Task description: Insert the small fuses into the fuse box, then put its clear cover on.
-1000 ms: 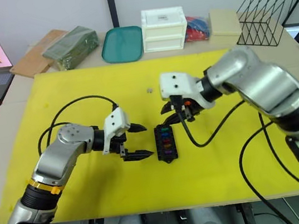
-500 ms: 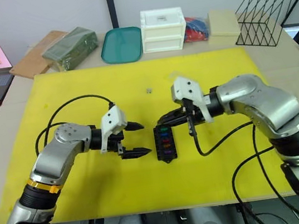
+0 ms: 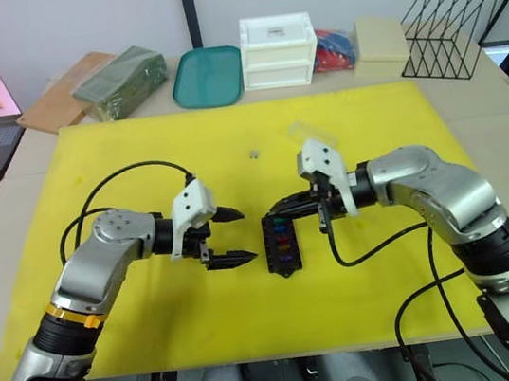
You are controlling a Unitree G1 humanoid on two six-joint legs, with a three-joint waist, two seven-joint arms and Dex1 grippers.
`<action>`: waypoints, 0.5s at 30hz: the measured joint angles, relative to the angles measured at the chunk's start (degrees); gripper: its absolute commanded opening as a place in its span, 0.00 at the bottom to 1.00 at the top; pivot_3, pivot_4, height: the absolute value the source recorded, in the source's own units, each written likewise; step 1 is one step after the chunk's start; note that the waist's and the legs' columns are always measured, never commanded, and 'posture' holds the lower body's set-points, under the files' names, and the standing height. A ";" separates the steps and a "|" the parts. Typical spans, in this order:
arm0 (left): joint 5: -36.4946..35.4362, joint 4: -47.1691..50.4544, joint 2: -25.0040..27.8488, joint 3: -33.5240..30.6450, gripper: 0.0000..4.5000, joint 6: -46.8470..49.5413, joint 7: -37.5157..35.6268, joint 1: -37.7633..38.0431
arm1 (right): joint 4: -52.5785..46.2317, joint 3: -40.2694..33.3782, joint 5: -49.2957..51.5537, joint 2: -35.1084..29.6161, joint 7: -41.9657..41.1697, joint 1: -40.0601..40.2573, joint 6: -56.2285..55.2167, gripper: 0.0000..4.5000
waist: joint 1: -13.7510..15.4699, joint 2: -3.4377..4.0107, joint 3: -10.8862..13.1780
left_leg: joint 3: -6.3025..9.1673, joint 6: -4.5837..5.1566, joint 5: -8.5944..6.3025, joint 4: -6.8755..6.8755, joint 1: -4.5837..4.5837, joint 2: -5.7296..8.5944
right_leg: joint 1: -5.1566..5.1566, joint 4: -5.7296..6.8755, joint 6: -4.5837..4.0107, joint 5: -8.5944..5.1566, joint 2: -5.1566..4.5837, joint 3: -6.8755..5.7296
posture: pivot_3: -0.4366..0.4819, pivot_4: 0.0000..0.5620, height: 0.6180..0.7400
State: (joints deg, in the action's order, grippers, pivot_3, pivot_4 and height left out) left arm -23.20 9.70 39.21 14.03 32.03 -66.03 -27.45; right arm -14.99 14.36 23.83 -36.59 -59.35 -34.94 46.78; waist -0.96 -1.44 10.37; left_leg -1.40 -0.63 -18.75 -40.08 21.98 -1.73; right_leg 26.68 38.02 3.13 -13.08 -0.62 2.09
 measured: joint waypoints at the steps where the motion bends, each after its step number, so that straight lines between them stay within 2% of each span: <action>1: 0.00 0.00 0.00 0.00 1.00 0.01 0.00 0.00 | 0.11 0.00 0.00 -0.01 -0.05 0.45 -0.16 0.01 | 0.01 0.00 0.00 | 0.00 0.00 0.00 0.00 0.00 0.00 | 0.00 0.00 0.00 0.00 0.00 0.00 | 0.48 0.27 1.00; 7: 0.00 0.00 -0.25 0.00 1.00 0.04 0.00 -0.39 | 1.24 0.05 -0.14 -0.05 -0.10 1.15 -1.32 0.01 | -0.05 0.00 0.00 | 0.00 0.00 0.00 0.00 -0.04 0.00 | -0.02 0.01 0.00 0.00 0.01 0.00 | 0.48 0.27 1.00; 15: 0.02 0.00 -0.50 0.00 1.00 0.10 -0.03 -0.47 | 3.09 2.07 -2.70 0.04 -0.11 1.52 -4.82 0.01 | -0.12 -0.01 0.00 | -0.03 0.03 -0.02 0.09 -0.56 0.00 | -0.51 -0.06 0.00 -0.02 0.05 0.06 | 0.48 0.27 1.00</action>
State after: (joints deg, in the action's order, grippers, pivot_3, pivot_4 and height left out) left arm -23.18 9.70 38.71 14.03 32.13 -66.05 -27.92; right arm -11.90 16.43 21.13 -36.55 -59.46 -33.42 41.96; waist -1.08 -1.45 10.37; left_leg -1.43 -0.60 -18.77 -39.99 21.42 -1.72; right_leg 26.17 37.96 3.13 -13.09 -0.57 2.14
